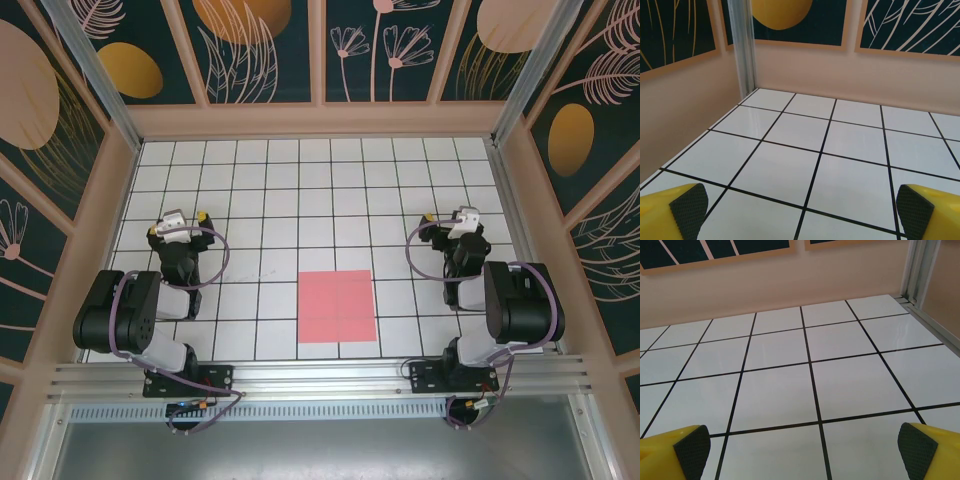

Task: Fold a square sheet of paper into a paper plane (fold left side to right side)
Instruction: Pick up the square sheet of paper from the bottom-center of the table.

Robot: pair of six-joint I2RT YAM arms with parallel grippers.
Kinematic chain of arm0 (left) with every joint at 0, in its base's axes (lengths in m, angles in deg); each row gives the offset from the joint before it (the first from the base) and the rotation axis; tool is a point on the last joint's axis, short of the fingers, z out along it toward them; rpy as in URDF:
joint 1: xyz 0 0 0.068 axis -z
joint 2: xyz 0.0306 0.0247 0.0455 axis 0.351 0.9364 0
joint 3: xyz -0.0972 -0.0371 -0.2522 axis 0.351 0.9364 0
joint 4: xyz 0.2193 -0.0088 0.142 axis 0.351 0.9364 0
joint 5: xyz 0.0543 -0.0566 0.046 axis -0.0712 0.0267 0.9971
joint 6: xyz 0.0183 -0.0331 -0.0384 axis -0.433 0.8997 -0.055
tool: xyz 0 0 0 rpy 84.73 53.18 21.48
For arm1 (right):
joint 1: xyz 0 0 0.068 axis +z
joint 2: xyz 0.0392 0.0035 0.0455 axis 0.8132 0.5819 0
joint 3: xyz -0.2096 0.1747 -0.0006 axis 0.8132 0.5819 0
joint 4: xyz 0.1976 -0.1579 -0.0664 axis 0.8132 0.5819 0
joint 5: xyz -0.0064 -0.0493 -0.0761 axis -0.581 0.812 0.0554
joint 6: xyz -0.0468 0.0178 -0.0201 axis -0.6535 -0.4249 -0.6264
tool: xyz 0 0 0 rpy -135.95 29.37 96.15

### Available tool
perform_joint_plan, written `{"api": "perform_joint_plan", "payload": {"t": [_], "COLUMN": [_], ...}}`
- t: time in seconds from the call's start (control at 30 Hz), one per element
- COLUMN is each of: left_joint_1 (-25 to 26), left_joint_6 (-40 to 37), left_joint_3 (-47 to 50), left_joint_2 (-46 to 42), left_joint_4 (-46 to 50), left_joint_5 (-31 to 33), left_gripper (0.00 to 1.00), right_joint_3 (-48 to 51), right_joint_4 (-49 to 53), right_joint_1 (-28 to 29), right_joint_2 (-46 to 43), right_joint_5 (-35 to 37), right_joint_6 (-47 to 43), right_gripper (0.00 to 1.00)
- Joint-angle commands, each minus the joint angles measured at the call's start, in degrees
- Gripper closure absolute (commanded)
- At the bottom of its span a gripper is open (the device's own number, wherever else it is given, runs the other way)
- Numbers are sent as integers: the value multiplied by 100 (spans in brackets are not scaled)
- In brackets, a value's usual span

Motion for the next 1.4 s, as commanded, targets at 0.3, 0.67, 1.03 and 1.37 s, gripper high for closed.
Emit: {"api": "perform_joint_plan", "payload": {"t": [0.3,0.67,1.03,1.37], "left_joint_1": [-29,-28,1803,4541], "left_joint_6": [107,622,1485,2243], "left_joint_3": [-49,-928,-2361,-2187], "left_joint_2": [-39,-1876,-2680,-2292], "left_joint_4": [-18,2993,6847,7873], "left_joint_5": [-65,-412,-2006,-2236], "left_gripper": [1,1,1,1], "right_joint_3": [11,-1006,-2358,-1933], "right_joint_4": [-272,2762,7205,8569], "right_joint_1": [-37,-2,1731,3536], "right_joint_2": [38,-1487,-2837,-2782], "right_joint_5": [-150,-157,560,717], "right_joint_6": [46,440,2198,3717], "right_gripper": [1,1,1,1]}}
